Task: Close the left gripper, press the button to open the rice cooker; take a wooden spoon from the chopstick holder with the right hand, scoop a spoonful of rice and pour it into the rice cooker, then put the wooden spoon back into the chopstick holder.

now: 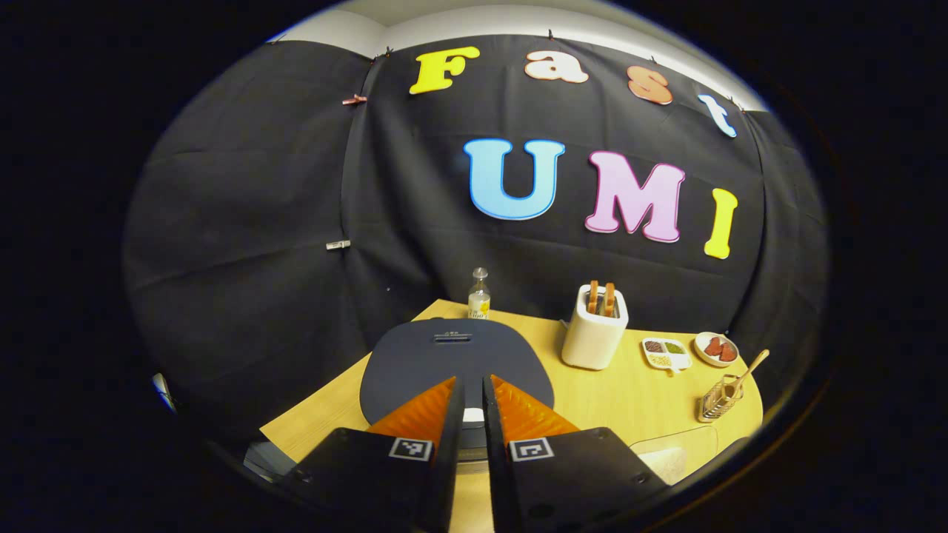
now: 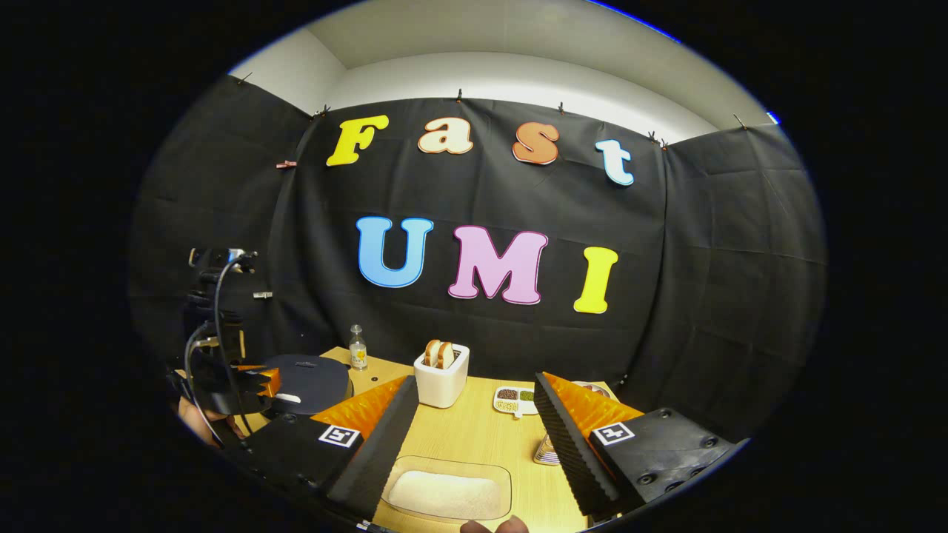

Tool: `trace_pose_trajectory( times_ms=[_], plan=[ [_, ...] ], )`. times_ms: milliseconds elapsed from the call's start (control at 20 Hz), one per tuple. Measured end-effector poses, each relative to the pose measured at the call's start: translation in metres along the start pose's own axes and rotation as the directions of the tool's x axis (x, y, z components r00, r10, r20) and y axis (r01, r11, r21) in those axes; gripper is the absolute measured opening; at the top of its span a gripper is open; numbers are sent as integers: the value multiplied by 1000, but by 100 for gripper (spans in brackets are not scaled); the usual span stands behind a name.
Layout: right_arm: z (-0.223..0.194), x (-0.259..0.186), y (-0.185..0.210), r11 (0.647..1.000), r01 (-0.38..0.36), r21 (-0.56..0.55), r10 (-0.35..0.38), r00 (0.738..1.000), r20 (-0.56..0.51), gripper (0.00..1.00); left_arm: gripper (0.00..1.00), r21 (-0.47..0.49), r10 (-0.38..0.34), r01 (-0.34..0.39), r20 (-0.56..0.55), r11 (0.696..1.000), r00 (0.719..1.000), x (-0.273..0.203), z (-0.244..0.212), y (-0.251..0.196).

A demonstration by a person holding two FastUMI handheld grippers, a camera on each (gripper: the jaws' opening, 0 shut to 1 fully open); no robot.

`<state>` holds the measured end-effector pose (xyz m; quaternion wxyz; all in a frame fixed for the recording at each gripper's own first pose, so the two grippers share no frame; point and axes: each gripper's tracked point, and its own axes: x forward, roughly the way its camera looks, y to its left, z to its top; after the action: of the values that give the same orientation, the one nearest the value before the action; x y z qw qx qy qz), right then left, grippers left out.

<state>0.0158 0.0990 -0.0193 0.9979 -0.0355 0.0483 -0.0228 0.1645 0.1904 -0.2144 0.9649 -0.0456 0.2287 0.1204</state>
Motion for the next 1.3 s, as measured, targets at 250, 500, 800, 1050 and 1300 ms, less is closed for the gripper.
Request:
trace_pose_trajectory(
  times_ms=[250, 500, 800, 1050, 1300],
  plan=[
    [-6, 6, 3, 1000, -4, -13, 4, 1000, -15, 98, 8, -11, -16, 15, -123, 1000, 992, 28, -35, -9],
    [-7, 10, 2, 1000, 0, -15, 0, 1000, -19, 98, 8, 82, 59, -49, -130, 995, 990, 39, -55, 4],
    [-3, 4, -20, 999, 54, 0, -54, 999, -3, 98, 7, -71, 27, -41, -186, 997, 982, 38, -57, 5],
    [-16, 7, -41, 995, 99, 19, -98, 995, -30, 98, 6, -69, 10, -12, -28, 998, 1000, 14, 0, 6],
    [-23, 13, -62, 989, 131, 64, -129, 991, -35, 98, 5, -11, -55, 58, 173, 998, 983, -35, 84, -6]
  ],
)
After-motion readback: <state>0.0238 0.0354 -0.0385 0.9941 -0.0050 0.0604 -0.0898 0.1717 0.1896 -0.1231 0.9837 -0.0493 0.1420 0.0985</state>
